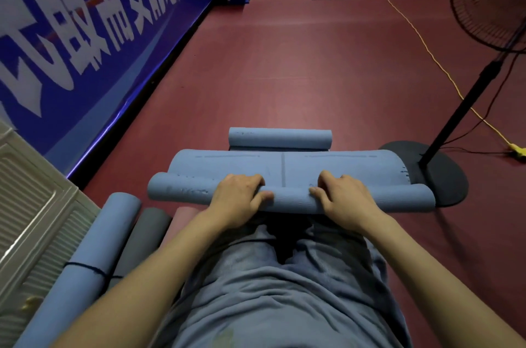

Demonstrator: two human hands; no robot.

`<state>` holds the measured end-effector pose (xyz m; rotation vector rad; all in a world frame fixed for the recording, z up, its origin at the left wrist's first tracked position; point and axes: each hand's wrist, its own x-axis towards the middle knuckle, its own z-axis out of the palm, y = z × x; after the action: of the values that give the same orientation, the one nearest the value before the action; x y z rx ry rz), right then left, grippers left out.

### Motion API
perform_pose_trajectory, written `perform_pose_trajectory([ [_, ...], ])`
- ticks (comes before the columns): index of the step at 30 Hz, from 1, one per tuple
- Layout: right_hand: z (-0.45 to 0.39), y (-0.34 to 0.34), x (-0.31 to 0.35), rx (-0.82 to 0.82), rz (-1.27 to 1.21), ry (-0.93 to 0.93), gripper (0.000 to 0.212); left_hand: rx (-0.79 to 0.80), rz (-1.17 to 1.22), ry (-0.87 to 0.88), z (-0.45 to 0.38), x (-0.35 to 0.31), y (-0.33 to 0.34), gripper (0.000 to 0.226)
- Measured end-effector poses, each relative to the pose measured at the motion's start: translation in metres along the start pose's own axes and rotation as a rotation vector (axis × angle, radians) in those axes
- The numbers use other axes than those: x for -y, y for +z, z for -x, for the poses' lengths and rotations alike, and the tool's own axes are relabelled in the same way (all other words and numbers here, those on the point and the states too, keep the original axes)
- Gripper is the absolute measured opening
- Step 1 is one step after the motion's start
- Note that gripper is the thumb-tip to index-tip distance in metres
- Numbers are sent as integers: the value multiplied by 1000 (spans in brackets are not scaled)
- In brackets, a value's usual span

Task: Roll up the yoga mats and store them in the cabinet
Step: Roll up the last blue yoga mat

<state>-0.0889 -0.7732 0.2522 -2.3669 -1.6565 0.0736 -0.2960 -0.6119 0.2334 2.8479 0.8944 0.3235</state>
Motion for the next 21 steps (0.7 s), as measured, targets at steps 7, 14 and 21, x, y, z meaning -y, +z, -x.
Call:
perform_pose_trajectory([
  [7, 5, 1, -16, 21, -109, -123, 56, 308, 69, -84, -28, 0, -20, 42],
  [14, 36, -5, -13, 74, -101, -165, 62, 407, 236, -27, -7, -3, -35, 35],
  [21, 77, 26, -5, -129, -20, -138, 58, 401, 221, -57, 23, -8, -26, 29],
])
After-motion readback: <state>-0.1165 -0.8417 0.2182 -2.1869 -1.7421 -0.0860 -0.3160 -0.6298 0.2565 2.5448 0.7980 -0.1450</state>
